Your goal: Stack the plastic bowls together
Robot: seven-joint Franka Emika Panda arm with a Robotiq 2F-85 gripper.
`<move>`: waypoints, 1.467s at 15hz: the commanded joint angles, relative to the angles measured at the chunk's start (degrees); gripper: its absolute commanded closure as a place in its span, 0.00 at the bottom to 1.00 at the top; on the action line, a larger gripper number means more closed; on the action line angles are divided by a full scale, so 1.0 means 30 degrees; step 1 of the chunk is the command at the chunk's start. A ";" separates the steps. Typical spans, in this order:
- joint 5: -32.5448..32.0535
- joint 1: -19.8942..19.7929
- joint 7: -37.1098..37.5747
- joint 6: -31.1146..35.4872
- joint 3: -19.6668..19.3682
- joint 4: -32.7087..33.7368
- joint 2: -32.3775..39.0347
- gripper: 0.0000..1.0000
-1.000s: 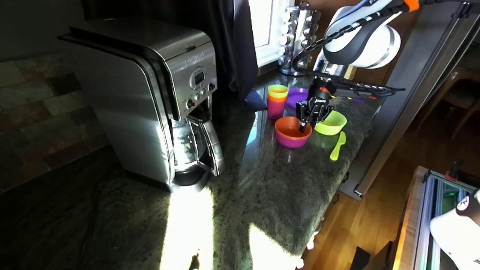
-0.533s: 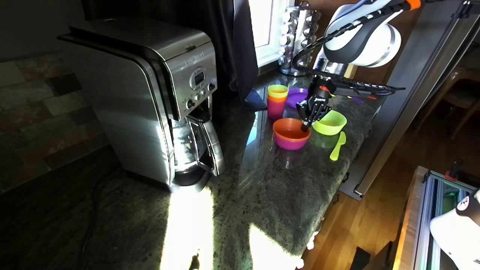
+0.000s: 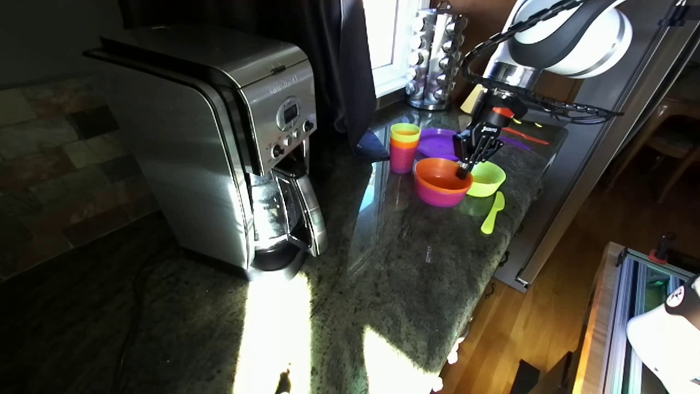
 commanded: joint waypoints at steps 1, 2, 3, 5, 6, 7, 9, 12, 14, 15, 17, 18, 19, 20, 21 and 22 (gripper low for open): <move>-0.1550 -0.1088 -0.0009 -0.1568 -0.0595 -0.1821 -0.3059 0.99; -0.1755 -0.1427 -0.0227 -0.1946 -0.0935 -0.2029 -0.3543 0.99; -0.2095 -0.1835 -0.0165 -0.2215 -0.1180 -0.2194 -0.3915 0.99; -0.2486 -0.2547 -0.0238 -0.2596 -0.1773 -0.2258 -0.4405 0.99; -0.2607 -0.2818 -0.0286 -0.2634 -0.2020 -0.2192 -0.4517 0.99; -0.2623 -0.3023 -0.0333 -0.2653 -0.2242 -0.2059 -0.4499 0.99; -0.2516 -0.3276 -0.0367 -0.2453 -0.2570 -0.1809 -0.4321 0.99; -0.2199 -0.3506 -0.0192 -0.2355 -0.2935 -0.1569 -0.3910 0.99; -0.1986 -0.3633 -0.0074 -0.2179 -0.3160 -0.1523 -0.3689 0.99; -0.1825 -0.3631 -0.0141 -0.2089 -0.3304 -0.1508 -0.3587 0.99; -0.1378 -0.3598 -0.0208 -0.1817 -0.3571 -0.1471 -0.3332 0.99; -0.1164 -0.3572 -0.0221 -0.1742 -0.3677 -0.1436 -0.3189 0.99; -0.0960 -0.3584 -0.0176 -0.1617 -0.3762 -0.1415 -0.3061 0.99; -0.0779 -0.3591 -0.0149 -0.1534 -0.3831 -0.1376 -0.2922 0.99; -0.0653 -0.3616 -0.0107 -0.1421 -0.3871 -0.1334 -0.2768 0.99; -0.0514 -0.3639 -0.0049 -0.1311 -0.3914 -0.1290 -0.2587 0.99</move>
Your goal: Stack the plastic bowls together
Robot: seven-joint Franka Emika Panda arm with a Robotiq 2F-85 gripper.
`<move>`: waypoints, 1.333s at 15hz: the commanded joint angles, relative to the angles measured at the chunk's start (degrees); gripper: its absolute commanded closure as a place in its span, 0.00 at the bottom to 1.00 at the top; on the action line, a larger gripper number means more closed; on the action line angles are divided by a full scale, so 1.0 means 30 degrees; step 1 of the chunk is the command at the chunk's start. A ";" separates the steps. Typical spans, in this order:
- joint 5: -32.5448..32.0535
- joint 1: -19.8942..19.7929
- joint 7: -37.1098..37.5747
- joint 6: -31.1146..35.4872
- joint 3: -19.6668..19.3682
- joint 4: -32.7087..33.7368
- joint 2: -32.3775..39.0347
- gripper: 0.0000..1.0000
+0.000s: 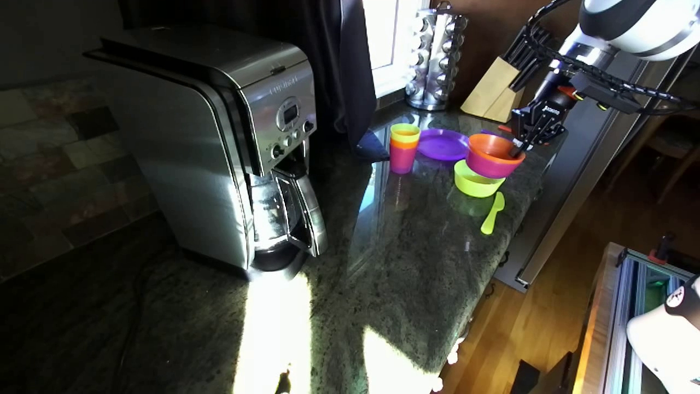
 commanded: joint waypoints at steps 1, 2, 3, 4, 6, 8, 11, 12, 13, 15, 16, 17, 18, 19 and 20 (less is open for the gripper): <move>0.0727 -0.0064 0.0158 0.0377 -0.0270 0.0380 0.0889 0.99; 0.0806 -0.0100 0.0263 0.0393 -0.0294 0.0454 0.1084 0.99; 0.0858 -0.0138 0.0366 0.0422 -0.0309 0.0515 0.1226 0.99; 0.0994 -0.0134 0.0348 0.0411 -0.0375 0.0611 0.1403 0.99; 0.1284 -0.0160 0.0477 0.0533 -0.0405 0.0756 0.1707 0.99; 0.1504 -0.0182 0.0664 0.0683 -0.0413 0.0900 0.2045 0.99; 0.1734 -0.0185 0.0751 0.0837 -0.0436 0.1131 0.2595 0.99; 0.1846 -0.0156 0.0769 0.0900 -0.0436 0.1218 0.2794 0.99; 0.1993 -0.0118 0.0697 0.0910 -0.0450 0.1320 0.3006 0.99; 0.2220 -0.0092 0.0655 0.0872 -0.0440 0.1491 0.3335 0.99; 0.2268 -0.0090 0.0675 0.0852 -0.0405 0.1579 0.3479 0.99; 0.2332 -0.0073 0.0668 0.0801 -0.0384 0.1700 0.3650 0.99; 0.2330 -0.0070 0.0677 0.0762 -0.0357 0.1803 0.3803 0.99; 0.2308 -0.0076 0.0697 0.0715 -0.0336 0.1904 0.3958 0.99; 0.2291 -0.0077 0.0689 0.0640 -0.0325 0.1991 0.4106 0.99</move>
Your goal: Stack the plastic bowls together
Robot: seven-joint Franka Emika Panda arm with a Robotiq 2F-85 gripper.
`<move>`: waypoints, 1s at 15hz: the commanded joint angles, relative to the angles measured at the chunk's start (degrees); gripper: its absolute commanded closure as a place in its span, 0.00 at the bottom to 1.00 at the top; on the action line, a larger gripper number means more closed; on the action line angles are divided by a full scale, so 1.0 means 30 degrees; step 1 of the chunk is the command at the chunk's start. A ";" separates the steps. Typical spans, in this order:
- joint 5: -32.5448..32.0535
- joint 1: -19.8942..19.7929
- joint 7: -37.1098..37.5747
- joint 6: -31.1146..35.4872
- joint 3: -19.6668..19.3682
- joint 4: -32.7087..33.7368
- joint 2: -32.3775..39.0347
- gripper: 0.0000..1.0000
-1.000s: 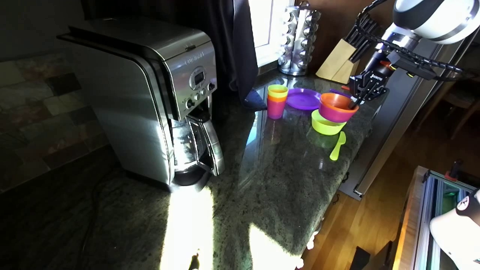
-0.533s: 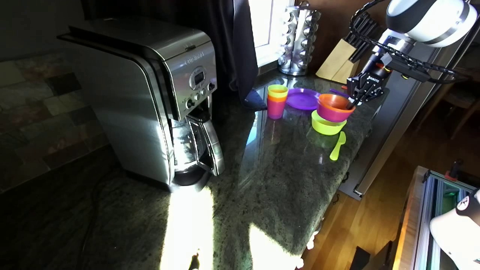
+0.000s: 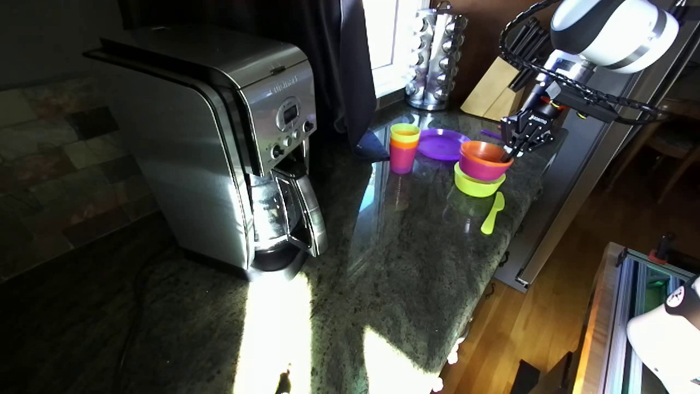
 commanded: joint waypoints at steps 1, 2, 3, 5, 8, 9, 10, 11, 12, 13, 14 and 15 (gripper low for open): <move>0.0486 0.0075 0.0051 -0.0045 0.0054 0.0540 0.0822 0.99; 0.0404 0.0068 0.0076 -0.0090 0.0095 0.0599 0.0910 0.86; 0.0239 0.0050 0.0151 -0.0116 0.0171 0.0645 0.0969 0.69; 0.0214 0.0077 0.0186 -0.0019 0.0302 0.0648 0.0893 0.56; 0.0231 0.0144 -0.0070 0.0451 0.0514 0.0362 0.0277 0.33; 0.0178 0.0176 -0.0234 0.0448 0.0577 0.0256 -0.0012 0.24; 0.0030 0.0197 -0.0344 0.0342 0.0646 0.0199 -0.0229 0.18; -0.0585 0.0098 -0.0170 0.0077 0.0800 0.0203 -0.0440 0.09; -0.1143 -0.0009 -0.0022 -0.0007 0.0930 0.0193 -0.0662 0.02; -0.1812 -0.0101 0.0146 -0.0164 0.1097 0.0202 -0.0864 0.00; -0.2634 -0.0201 0.0293 -0.0305 0.1290 0.0165 -0.1222 0.00; -0.3417 -0.0246 0.0173 -0.0447 0.1422 0.0123 -0.1524 0.00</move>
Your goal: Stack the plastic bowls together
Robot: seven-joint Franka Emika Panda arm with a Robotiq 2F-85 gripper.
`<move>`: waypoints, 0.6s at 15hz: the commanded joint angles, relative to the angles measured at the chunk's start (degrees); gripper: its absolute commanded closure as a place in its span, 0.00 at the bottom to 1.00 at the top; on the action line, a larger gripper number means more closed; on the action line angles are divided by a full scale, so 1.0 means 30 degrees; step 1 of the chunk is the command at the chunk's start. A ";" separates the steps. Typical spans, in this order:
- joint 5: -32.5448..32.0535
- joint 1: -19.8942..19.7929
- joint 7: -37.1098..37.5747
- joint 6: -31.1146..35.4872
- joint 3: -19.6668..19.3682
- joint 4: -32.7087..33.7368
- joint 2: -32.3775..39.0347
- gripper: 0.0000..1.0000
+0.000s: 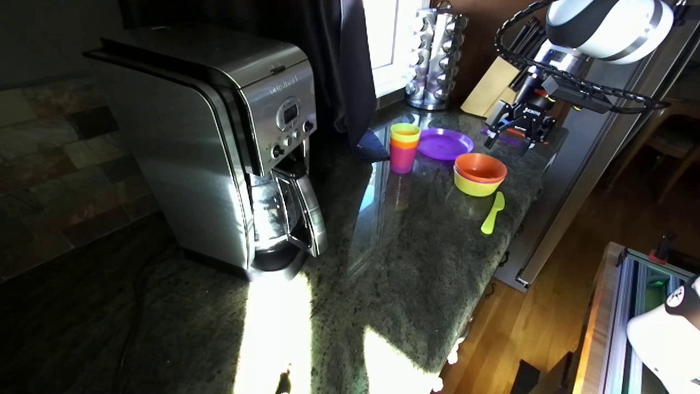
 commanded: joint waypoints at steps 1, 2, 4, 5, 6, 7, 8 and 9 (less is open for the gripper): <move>-0.3092 -0.0358 0.0001 -0.1118 0.0660 -0.0377 -0.1663 0.00; -0.4059 -0.0356 -0.0273 -0.1581 0.0818 -0.0396 -0.2106 0.00; -0.5327 -0.0158 -0.0859 -0.3214 0.1060 -0.0286 -0.2993 0.00; -0.6021 -0.0114 -0.1016 -0.3884 0.1291 -0.0243 -0.3402 0.00; -0.6587 -0.0025 -0.1345 -0.4571 0.1476 -0.0174 -0.3805 0.00; -0.7138 0.0070 -0.1701 -0.5170 0.1645 -0.0093 -0.4132 0.00; -0.7697 0.0165 -0.1968 -0.5671 0.1881 -0.0062 -0.4514 0.00; -0.8172 0.0292 -0.2394 -0.5998 0.2035 -0.0030 -0.4783 0.00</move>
